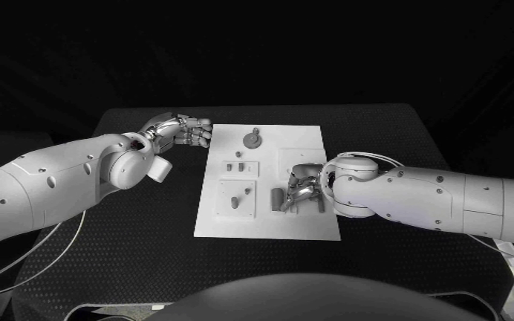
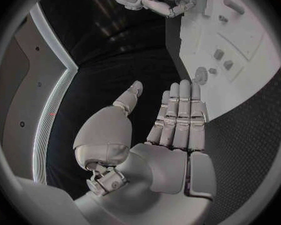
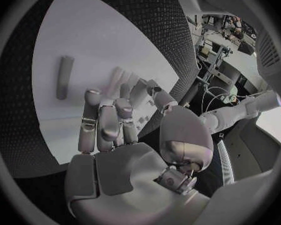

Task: Assemble the parts on the task board

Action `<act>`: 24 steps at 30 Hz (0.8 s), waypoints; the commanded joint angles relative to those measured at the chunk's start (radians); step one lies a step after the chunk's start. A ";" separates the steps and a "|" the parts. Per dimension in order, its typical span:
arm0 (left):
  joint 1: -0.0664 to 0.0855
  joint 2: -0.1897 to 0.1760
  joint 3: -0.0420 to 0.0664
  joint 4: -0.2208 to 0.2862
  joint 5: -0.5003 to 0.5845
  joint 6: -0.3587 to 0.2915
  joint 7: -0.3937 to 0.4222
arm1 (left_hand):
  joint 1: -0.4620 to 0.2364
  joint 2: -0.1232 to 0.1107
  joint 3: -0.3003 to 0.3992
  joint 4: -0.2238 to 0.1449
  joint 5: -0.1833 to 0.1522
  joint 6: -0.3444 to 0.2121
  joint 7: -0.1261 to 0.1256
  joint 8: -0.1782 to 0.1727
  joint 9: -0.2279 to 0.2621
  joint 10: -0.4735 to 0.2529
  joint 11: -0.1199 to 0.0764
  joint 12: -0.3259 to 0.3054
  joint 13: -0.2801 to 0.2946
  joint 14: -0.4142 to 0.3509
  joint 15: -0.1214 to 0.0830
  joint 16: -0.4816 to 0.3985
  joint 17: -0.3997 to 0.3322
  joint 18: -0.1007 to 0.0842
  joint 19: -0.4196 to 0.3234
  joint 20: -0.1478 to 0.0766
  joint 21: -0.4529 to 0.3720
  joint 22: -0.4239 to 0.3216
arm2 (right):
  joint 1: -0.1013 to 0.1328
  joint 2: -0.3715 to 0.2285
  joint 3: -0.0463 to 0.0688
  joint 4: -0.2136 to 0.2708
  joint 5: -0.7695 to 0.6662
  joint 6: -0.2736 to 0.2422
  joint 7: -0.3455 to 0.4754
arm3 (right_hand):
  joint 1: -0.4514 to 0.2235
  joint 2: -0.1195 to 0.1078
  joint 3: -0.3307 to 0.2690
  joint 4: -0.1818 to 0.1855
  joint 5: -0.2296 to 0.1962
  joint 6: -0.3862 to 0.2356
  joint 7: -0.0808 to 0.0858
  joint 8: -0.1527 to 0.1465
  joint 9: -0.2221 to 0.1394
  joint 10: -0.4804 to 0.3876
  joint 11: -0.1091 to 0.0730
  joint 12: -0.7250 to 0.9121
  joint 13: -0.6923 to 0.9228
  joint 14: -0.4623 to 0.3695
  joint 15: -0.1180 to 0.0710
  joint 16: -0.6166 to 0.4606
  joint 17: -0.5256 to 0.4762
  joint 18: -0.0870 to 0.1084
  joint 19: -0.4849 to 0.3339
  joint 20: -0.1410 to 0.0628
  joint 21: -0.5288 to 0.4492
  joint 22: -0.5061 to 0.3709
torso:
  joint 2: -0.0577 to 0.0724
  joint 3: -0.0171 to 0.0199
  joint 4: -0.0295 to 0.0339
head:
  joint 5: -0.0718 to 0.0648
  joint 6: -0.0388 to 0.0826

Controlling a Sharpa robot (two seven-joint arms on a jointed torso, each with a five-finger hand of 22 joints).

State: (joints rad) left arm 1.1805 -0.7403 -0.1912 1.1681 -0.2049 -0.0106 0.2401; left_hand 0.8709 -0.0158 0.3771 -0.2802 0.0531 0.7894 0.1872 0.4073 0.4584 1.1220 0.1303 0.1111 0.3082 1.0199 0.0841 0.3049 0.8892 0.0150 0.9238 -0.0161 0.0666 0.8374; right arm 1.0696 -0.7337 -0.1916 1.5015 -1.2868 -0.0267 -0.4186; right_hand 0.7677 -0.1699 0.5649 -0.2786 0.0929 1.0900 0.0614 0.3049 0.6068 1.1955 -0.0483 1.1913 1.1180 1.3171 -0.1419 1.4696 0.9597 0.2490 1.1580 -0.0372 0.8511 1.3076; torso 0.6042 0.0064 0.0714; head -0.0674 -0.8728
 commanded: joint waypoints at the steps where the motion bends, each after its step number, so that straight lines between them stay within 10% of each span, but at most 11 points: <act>1: 0.001 0.001 0.001 0.001 0.001 0.016 0.007 | -0.006 -0.002 0.004 -0.003 -0.004 -0.004 -0.002 0.007 -0.001 -0.003 -0.004 0.005 -0.001 -0.005 0.002 -0.005 0.001 -0.014 -0.003 0.001 0.002 -0.001 | 0.000 0.001 0.000 0.002 -0.014 0.010 0.008 | 0.009 -0.002 0.004 -0.002 0.001 0.002 0.005 -0.007 0.001 0.002 0.004 -0.005 0.000 -0.001 -0.003 -0.001 0.000 0.013 0.007 0.001 -0.004 0.018 | 0.000 0.0001 0.0002 | 0.000 0.000; 24: 0.001 -0.001 0.001 0.004 0.001 0.011 0.007 | -0.007 -0.002 0.004 -0.002 -0.004 -0.005 -0.001 0.008 -0.002 -0.003 -0.004 0.005 -0.002 -0.008 0.003 -0.006 0.001 -0.014 -0.006 0.003 0.002 -0.001 | 0.000 0.005 0.000 -0.007 -0.079 -0.012 -0.011 | 0.011 0.035 -0.003 0.000 0.000 0.006 0.004 -0.005 0.003 0.010 0.004 0.000 0.011 0.003 -0.003 0.003 0.008 0.013 0.009 0.003 -0.004 0.019 | 0.000 -0.0002 0.0002 | 0.000 0.000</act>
State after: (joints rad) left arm 1.1805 -0.7414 -0.1912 1.1693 -0.2051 -0.0098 0.2399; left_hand 0.8709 -0.0158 0.3771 -0.2802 0.0531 0.7894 0.1873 0.4114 0.4573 1.1220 0.1303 0.1112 0.3083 1.0200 0.0841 0.3049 0.8892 0.0150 0.9238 -0.0161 0.0665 0.8375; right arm 1.0696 -0.7291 -0.1915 1.4956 -1.3193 -0.0330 -0.4216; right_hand 0.7783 -0.1432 0.5661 -0.2773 0.0929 1.0899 0.0610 0.3014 0.6083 1.1992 -0.0446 1.1882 1.1279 1.3158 -0.1405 1.4695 0.9668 0.2502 1.1612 -0.0337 0.8511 1.3075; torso 0.6043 0.0065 0.0716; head -0.0674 -0.8728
